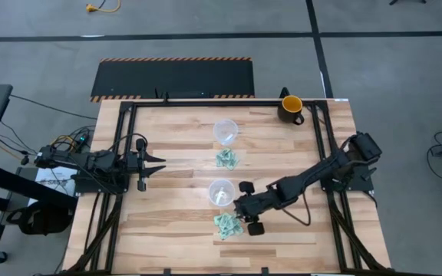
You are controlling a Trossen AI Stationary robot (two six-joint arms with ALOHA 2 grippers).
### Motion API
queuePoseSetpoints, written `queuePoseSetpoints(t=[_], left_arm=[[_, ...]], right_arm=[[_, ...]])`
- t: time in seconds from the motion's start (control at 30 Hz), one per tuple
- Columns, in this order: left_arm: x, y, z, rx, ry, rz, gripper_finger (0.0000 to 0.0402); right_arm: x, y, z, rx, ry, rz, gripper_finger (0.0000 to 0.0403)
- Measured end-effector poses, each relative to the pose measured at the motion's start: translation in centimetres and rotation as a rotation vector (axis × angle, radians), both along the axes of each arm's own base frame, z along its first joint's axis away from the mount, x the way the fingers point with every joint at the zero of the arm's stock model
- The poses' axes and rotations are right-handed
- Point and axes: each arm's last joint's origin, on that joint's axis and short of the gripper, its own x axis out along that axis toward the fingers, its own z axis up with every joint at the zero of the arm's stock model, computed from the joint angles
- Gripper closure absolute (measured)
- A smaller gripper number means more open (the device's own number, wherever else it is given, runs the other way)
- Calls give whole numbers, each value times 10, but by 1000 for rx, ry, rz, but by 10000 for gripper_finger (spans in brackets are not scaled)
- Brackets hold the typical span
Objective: Pick and place items into bin
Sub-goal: Put the bottom right stevia packet into the bottom bin
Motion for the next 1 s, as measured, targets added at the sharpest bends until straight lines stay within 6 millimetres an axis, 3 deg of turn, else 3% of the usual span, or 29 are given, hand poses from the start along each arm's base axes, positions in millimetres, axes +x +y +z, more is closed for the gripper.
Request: queuePoseSetpoints(t=[0.33, 0.77, 1.0], left_arm=[[0, 0, 0, 0, 0, 1, 317], [0, 0, 0, 0, 0, 1, 317], [0, 0, 0, 0, 0, 2, 317]], right_arm=[[29, 22, -10, 60, 36, 39, 290], [18, 21, -14, -64, 173, 143, 290], [17, 25, -14, -102, 153, 198, 290]])
